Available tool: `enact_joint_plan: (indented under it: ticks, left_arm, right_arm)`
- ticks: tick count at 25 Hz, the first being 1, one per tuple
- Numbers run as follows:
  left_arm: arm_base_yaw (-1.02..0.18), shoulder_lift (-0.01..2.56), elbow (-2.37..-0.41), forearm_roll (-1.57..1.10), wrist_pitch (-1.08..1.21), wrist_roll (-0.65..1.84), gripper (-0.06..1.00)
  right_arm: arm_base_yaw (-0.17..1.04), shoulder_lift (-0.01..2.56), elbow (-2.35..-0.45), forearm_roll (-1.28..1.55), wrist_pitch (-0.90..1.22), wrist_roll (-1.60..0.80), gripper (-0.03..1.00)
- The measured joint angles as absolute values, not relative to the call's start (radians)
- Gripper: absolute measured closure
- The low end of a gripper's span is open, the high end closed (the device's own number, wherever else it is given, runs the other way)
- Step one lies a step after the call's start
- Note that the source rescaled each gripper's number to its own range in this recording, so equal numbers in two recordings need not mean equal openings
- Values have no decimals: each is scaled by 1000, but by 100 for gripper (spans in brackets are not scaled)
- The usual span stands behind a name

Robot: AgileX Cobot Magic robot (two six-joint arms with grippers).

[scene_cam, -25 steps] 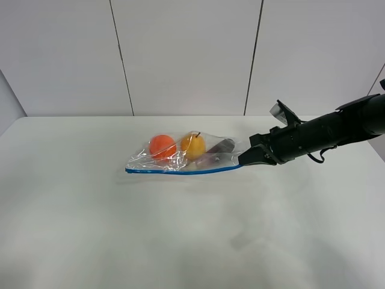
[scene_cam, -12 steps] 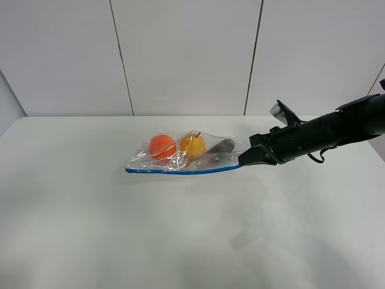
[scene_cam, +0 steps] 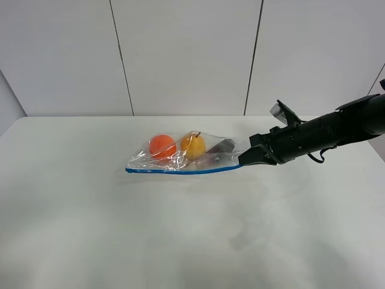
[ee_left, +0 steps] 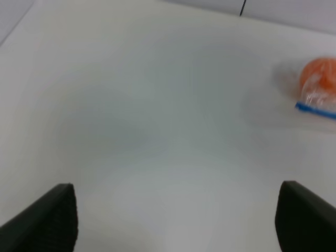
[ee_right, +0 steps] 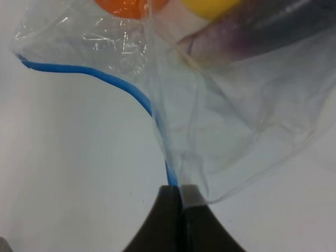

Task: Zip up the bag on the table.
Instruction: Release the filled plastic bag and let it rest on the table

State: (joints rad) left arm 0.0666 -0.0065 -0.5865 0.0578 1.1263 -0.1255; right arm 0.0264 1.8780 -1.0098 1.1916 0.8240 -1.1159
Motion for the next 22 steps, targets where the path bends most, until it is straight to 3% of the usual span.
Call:
enact_joint_plan:
  ticks: [22]
  left_arm:
    - [67, -6, -567, 29, 1164, -27, -4]
  right_arm:
    - [26, 1878, -1010, 1191, 817, -1116, 97]
